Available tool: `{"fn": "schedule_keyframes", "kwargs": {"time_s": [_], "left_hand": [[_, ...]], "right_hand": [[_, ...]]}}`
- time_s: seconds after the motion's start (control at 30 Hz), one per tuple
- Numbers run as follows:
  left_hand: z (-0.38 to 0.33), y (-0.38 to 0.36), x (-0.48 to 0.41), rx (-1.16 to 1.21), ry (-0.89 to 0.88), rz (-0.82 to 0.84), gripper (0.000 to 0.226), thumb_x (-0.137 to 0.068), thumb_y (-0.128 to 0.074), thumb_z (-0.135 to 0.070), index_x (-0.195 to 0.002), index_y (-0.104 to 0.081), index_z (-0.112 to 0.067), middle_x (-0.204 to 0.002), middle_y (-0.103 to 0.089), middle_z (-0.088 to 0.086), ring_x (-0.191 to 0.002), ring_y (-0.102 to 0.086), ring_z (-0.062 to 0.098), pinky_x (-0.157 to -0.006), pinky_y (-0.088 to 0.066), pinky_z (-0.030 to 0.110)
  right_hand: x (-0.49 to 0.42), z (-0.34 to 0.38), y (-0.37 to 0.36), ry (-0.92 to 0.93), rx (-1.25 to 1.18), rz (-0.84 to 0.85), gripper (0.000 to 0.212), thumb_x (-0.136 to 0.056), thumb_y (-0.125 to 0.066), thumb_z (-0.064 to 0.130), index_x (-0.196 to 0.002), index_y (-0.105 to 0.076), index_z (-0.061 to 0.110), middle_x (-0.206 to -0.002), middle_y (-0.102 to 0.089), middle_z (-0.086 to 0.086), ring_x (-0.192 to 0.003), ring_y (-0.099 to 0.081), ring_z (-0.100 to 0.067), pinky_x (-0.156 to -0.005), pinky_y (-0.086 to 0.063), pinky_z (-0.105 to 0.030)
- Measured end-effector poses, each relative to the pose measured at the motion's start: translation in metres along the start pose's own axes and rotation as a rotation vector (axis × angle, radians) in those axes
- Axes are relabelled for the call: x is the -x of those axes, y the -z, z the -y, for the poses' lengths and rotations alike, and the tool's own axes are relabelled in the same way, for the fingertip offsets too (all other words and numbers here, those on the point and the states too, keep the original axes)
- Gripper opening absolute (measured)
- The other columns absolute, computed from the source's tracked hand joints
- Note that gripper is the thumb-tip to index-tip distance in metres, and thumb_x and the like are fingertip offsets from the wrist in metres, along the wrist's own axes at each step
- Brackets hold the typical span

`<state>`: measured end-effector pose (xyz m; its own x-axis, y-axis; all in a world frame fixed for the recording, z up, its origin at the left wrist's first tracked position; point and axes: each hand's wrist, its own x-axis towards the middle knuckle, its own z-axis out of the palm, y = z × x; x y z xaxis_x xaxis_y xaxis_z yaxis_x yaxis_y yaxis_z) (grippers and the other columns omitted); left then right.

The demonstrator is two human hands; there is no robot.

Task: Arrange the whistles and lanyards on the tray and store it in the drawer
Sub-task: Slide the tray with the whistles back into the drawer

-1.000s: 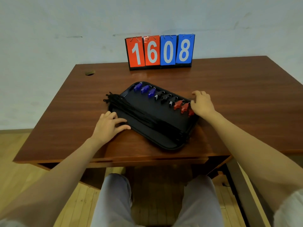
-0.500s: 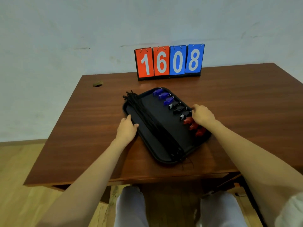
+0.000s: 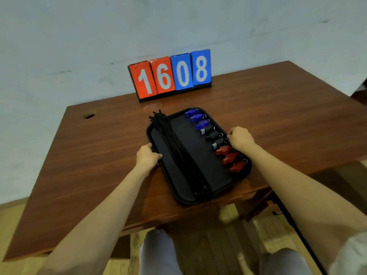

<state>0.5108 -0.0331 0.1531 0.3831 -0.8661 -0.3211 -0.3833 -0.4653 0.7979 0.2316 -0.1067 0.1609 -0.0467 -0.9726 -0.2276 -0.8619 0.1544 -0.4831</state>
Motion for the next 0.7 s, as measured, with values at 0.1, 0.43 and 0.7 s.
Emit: {"fn": "schedule_keyframes", "kwargs": {"time_s": [0.1, 0.43, 0.7], "left_hand": [[-0.023, -0.034, 0.014, 0.003, -0.04, 0.052, 0.06, -0.086, -0.06, 0.004, -0.141, -0.04, -0.007, -0.124, -0.062, 0.01, -0.097, -0.065, 0.026, -0.083, -0.057, 0.043], [-0.114, -0.17, 0.091, -0.076, -0.29, 0.241, 0.064, -0.088, -0.059, 0.002, -0.145, -0.034, -0.013, -0.11, -0.063, 0.005, -0.087, -0.062, 0.021, -0.082, -0.056, 0.037], [-0.133, -0.272, 0.173, -0.069, -0.409, 0.454, 0.06, -0.089, -0.058, 0.001, -0.144, -0.036, -0.013, -0.109, -0.064, 0.009, -0.089, -0.064, 0.019, -0.08, -0.056, 0.033]], "right_hand": [[0.017, -0.041, 0.031, -0.031, -0.03, -0.065, 0.028, -0.098, -0.043, 0.017, -0.11, -0.062, 0.001, -0.101, -0.066, -0.017, -0.078, -0.058, -0.03, -0.069, -0.049, -0.037], [0.1, -0.189, 0.132, -0.241, -0.104, -0.314, 0.028, -0.098, -0.043, 0.017, -0.113, -0.064, 0.006, -0.108, -0.067, -0.015, -0.088, -0.06, -0.031, -0.072, -0.045, -0.032], [0.194, -0.29, 0.171, -0.502, -0.328, -0.364, 0.022, -0.101, -0.033, 0.011, -0.095, -0.054, 0.007, -0.057, -0.052, 0.002, -0.027, -0.05, -0.007, -0.025, -0.028, -0.015]]}}
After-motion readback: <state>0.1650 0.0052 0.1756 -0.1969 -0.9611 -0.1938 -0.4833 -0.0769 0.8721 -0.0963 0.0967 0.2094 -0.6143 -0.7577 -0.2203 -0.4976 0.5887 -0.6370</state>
